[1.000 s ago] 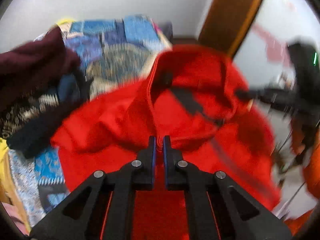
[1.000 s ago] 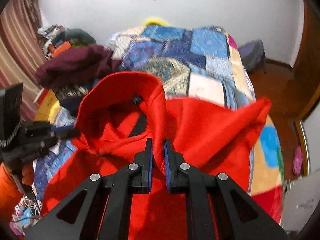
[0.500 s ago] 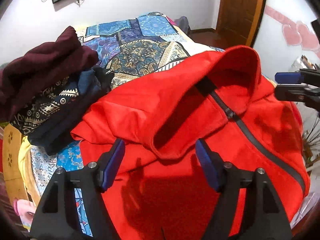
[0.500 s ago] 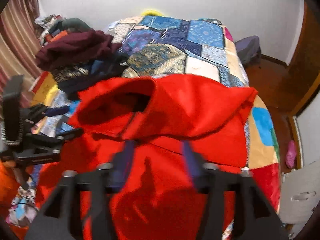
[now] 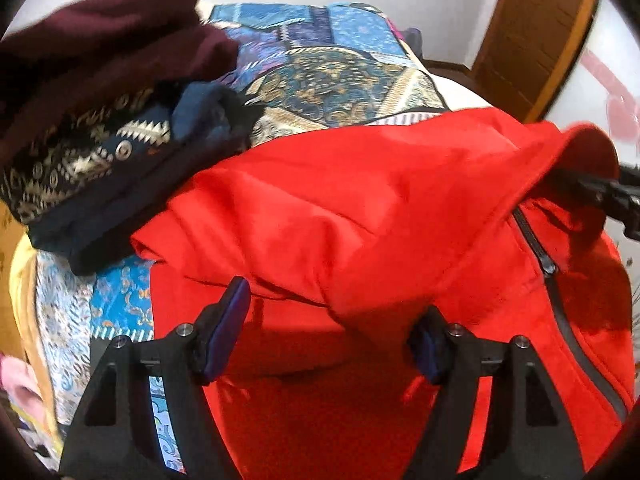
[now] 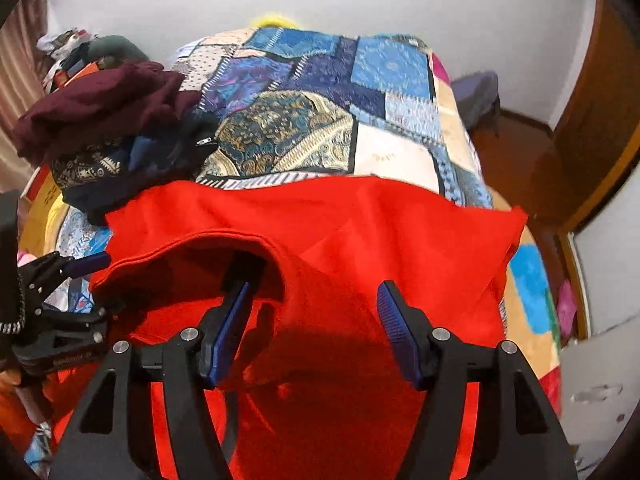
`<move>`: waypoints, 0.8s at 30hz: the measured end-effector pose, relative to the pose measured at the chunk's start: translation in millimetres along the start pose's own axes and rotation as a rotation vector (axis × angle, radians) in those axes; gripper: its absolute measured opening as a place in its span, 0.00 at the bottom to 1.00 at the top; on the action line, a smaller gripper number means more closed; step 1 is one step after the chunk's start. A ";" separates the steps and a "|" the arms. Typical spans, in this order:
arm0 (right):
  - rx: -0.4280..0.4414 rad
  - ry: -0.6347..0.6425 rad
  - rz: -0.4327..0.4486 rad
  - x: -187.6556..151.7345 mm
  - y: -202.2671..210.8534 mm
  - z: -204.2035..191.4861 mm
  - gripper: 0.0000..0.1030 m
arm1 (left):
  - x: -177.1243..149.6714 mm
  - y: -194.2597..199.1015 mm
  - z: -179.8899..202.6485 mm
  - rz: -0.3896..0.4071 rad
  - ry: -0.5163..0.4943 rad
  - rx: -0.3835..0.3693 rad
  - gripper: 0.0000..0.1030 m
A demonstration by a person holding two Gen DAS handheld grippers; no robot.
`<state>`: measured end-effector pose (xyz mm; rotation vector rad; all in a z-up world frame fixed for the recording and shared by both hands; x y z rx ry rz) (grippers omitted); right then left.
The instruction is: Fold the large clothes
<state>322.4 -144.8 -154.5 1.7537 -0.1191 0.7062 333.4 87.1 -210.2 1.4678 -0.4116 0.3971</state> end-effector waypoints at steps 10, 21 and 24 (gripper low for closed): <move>0.063 -0.051 0.083 -7.9 34.3 3.9 0.11 | -2.2 35.8 -2.4 0.094 0.042 -0.113 0.12; 0.048 -0.013 0.109 -29.4 70.5 3.0 0.10 | -22.7 99.1 27.6 0.173 -0.102 -0.137 0.08; 0.044 -0.018 0.054 -40.8 53.3 3.2 0.10 | -32.9 87.2 23.8 0.134 -0.089 -0.115 0.22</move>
Point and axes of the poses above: each gripper's, at about its wrist camera, not at the fingertips, and y roughly against the way its jaws point, z to its right, x to its top, the point moved 3 cm from there along -y, roughly the way its jaws point, and after that the axes turned 3 degrees about x, right-handed, at the moved point
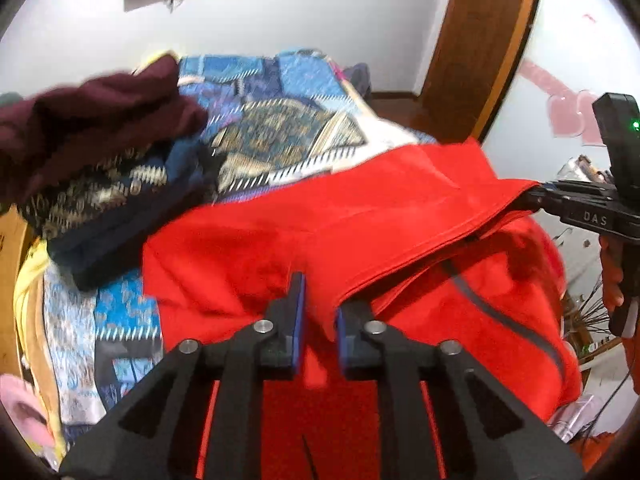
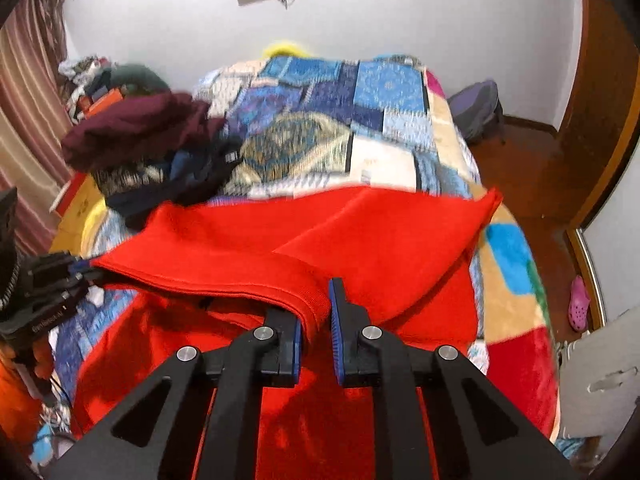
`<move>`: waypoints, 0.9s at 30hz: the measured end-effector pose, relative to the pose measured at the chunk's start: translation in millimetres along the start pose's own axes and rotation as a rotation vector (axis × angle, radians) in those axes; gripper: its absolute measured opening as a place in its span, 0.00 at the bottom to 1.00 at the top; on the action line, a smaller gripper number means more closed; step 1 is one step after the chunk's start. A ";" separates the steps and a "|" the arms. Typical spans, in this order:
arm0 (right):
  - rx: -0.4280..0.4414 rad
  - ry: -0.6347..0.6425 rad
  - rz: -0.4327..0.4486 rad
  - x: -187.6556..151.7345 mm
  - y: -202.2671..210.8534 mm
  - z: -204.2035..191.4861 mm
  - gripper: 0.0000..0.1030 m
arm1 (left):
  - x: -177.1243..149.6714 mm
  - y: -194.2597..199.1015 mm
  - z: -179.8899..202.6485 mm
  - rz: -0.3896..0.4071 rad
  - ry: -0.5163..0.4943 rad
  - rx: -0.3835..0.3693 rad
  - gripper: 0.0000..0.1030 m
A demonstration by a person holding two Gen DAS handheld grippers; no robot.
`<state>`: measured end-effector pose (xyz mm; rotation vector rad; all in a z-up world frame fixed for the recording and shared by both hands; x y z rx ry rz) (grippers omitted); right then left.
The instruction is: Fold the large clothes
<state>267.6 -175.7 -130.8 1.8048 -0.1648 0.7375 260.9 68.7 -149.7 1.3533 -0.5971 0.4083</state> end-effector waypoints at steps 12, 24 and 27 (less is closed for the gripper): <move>-0.004 0.036 -0.117 -26.1 -4.1 -1.5 0.33 | -28.0 9.8 -44.8 -0.028 0.085 0.139 0.61; -0.125 0.003 0.026 -6.9 44.4 33.5 0.39 | 0.6 39.1 -148.7 0.016 0.303 0.238 0.65; -0.139 -0.057 0.055 4.6 48.1 47.8 0.44 | 6.7 27.1 -169.5 -0.014 0.339 0.220 0.68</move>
Point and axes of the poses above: each gripper's, at about its wrist camera, not at the fingertips, and y roughly against the way its jaws point, z to its right, x to its top, the point moved 3 cm from there along -y, roughly the way its jaws point, and after that the axes turned 3 degrees about x, right-handed, at the moved point
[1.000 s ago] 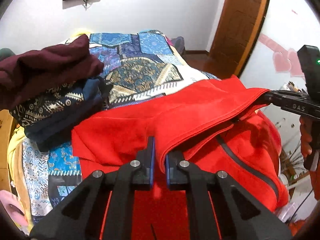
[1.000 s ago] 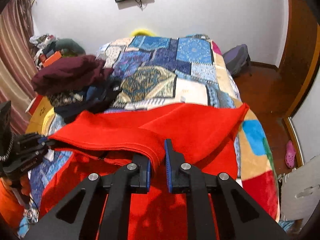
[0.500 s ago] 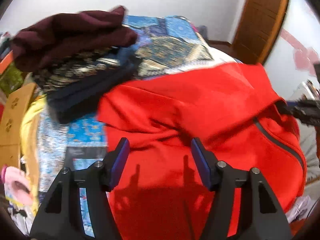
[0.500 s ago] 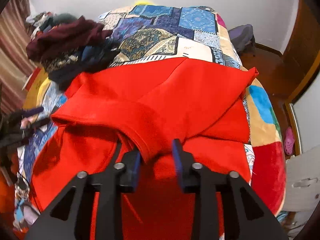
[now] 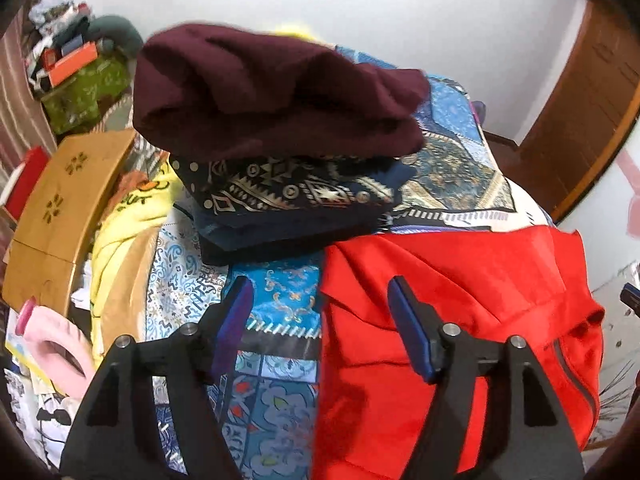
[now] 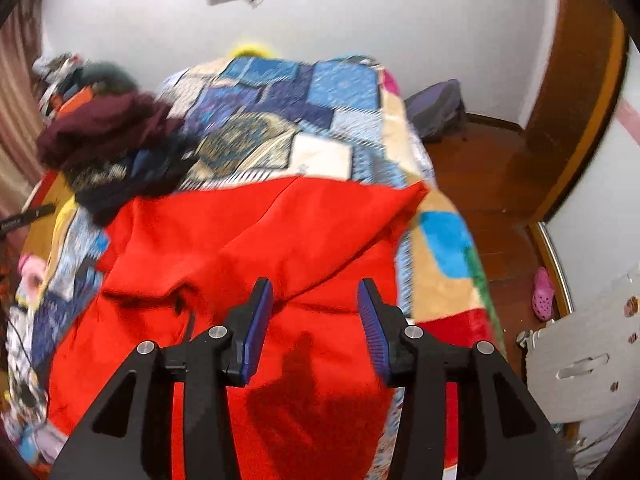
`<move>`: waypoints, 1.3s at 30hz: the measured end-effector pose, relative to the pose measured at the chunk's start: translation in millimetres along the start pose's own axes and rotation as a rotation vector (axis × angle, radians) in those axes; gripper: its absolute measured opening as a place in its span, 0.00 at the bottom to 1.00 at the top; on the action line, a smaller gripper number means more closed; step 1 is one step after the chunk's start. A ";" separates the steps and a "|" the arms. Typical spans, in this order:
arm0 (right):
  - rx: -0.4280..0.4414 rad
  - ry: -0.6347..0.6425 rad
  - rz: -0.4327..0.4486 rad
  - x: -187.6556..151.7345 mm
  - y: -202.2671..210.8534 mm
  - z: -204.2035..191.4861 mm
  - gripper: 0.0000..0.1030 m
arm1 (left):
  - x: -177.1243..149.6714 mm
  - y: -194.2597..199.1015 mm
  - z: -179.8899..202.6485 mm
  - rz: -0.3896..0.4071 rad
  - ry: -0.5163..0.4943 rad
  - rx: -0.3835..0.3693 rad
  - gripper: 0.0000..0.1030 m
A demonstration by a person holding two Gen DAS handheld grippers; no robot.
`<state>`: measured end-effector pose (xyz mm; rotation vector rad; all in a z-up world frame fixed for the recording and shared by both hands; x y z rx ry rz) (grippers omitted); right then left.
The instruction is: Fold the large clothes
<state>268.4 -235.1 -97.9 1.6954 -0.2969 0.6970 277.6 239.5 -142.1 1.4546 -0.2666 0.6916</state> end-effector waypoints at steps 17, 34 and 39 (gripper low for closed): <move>0.171 -0.503 -0.240 12.5 -119.7 80.7 0.72 | -51.1 -174.0 -6.4 -0.374 0.428 -0.305 0.70; 0.295 -0.490 -0.216 24.5 -131.3 62.8 0.21 | -57.9 -155.4 2.8 -0.312 0.484 -0.494 0.18; 0.276 -0.430 -0.130 47.6 -104.5 50.4 0.18 | -34.1 -104.9 15.6 -0.178 0.360 -0.404 0.14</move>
Point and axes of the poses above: each gripper's, at about its wrist camera, not at the fingertips, and y roughly against the way its jaws point, z to its right, x to its top, the point moved 3 cm from there along -y, roughly the way its jaws point, and after that the axes turned 3 degrees about x, right-handed, at the moved point
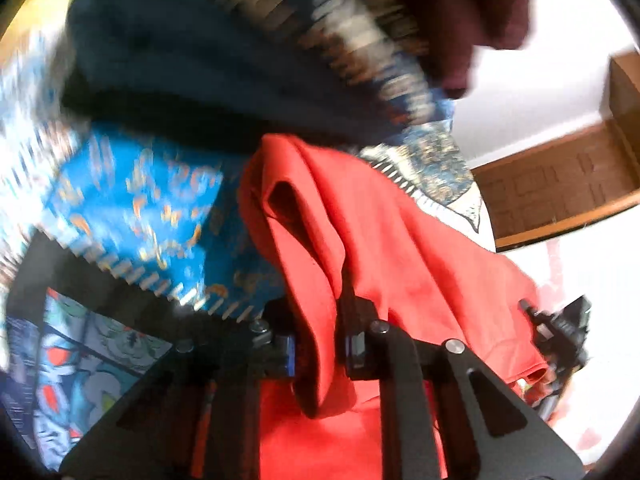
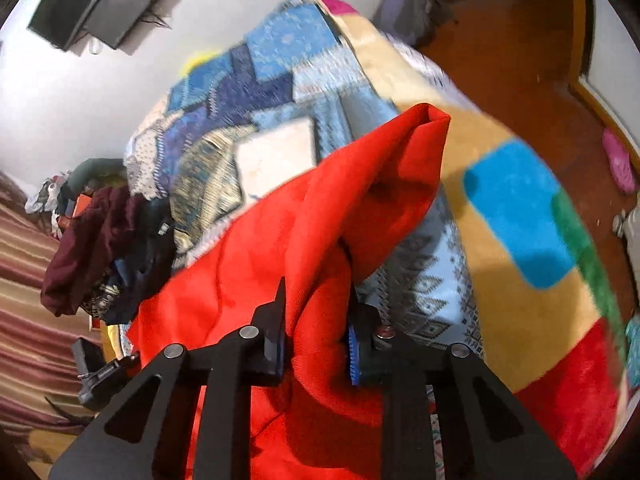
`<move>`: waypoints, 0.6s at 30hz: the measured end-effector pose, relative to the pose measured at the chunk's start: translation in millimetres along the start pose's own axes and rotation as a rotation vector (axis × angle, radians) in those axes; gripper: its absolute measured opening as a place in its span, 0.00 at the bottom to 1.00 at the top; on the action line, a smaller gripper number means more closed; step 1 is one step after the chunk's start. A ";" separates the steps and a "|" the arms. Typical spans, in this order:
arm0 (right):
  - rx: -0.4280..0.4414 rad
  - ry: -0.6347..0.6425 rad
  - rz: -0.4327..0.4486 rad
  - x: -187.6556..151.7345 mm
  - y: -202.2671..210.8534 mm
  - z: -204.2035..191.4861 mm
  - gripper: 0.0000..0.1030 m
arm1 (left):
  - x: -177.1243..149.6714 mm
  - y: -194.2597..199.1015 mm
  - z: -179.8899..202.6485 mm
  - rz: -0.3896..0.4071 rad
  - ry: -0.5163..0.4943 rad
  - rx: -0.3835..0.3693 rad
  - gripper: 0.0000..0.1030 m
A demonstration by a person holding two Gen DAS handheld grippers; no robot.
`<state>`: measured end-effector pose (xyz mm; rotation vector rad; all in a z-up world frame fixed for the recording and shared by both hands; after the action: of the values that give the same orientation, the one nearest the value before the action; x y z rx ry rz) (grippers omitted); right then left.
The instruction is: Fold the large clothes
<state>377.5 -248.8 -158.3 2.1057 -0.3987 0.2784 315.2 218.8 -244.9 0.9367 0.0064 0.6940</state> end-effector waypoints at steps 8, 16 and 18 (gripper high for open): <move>0.053 0.144 0.122 22.1 38.1 -58.0 0.14 | 11.1 75.6 47.2 0.205 -0.121 0.002 0.12; 0.085 0.115 0.187 50.2 33.4 -60.0 0.13 | 31.6 91.0 55.5 0.293 -0.175 0.050 0.12; 0.068 0.111 0.152 52.2 17.1 -57.1 0.13 | 35.4 85.8 45.9 0.284 -0.173 0.068 0.12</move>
<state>416.6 -218.2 -96.5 2.1176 -0.4904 0.5019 309.8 238.3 -143.4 1.0726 -0.2613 0.8760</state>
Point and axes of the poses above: each gripper's, at about its wrist camera, not at the fingertips, and y roughly against the way its jaws point, z to its right, x to its top, the point moved 3 cm from there along -y, roughly the way its jaws point, and after that the axes turned 3 degrees about x, right-handed, at the moved point
